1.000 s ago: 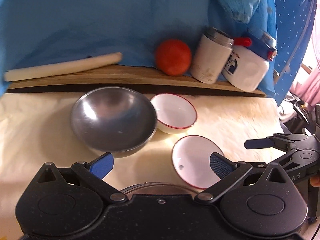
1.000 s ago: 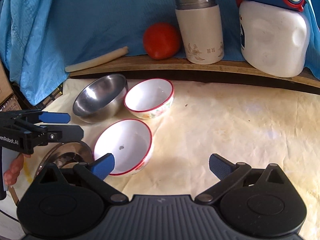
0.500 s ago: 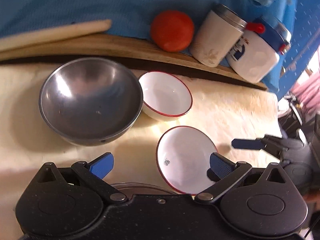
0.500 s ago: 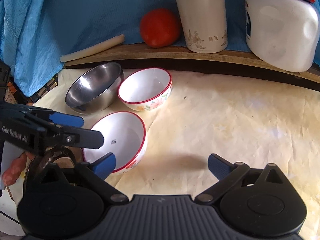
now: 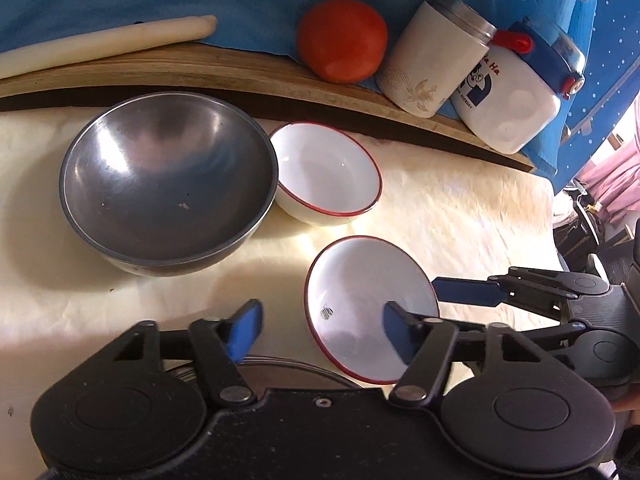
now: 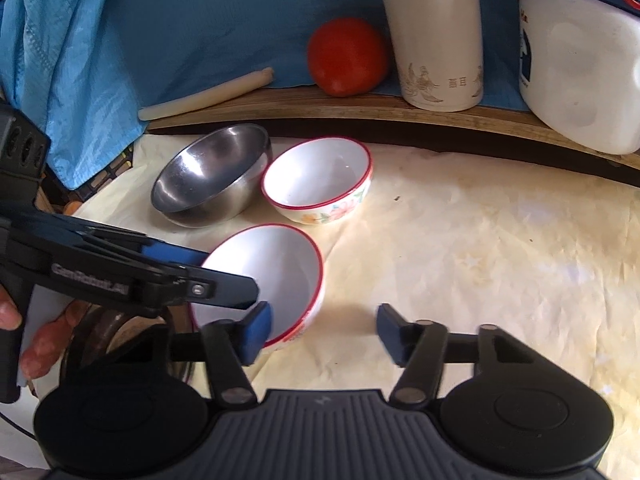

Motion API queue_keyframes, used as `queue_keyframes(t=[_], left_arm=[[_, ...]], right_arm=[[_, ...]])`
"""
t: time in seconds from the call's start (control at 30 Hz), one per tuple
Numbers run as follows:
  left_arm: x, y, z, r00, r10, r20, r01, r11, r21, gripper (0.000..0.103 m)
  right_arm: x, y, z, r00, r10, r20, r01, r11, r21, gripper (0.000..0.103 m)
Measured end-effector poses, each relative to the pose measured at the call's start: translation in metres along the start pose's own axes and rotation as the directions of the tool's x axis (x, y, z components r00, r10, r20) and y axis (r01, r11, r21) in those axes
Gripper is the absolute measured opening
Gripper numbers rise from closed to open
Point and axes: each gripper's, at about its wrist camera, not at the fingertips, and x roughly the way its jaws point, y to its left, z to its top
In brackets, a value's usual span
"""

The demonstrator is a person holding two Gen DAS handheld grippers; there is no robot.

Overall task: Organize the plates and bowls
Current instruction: 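Move both grippers toward a white red-rimmed bowl, then close both grippers on the white bowl's rim and lift it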

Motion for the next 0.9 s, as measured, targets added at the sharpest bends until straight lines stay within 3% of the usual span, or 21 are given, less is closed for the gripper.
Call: queue_keyframes(t=[0.23,0.43,0.9], left_arm=[[0.003,-0.005,-0.001,1.000,0.007,0.000,-0.007,1.000,0.029,0.037],[0.004,-0.009,-0.003,1.000,0.004,0.001,-0.004,0.998,0.060,0.022],[-0.003,-0.025,-0.005,0.999,-0.003,0.053,-0.001,0.998,0.064,0.014]], right_arm=[[0.003,0.006,0.000,1.000,0.015,-0.020,-0.016,1.000,-0.018,0.025],[0.004,0.006,-0.002,1.000,0.006,-0.030,-0.007,1.000,-0.010,0.020],[-0.010,0.002,-0.007,0.999,-0.051,0.013,0.050,0.998,0.037,0.008]])
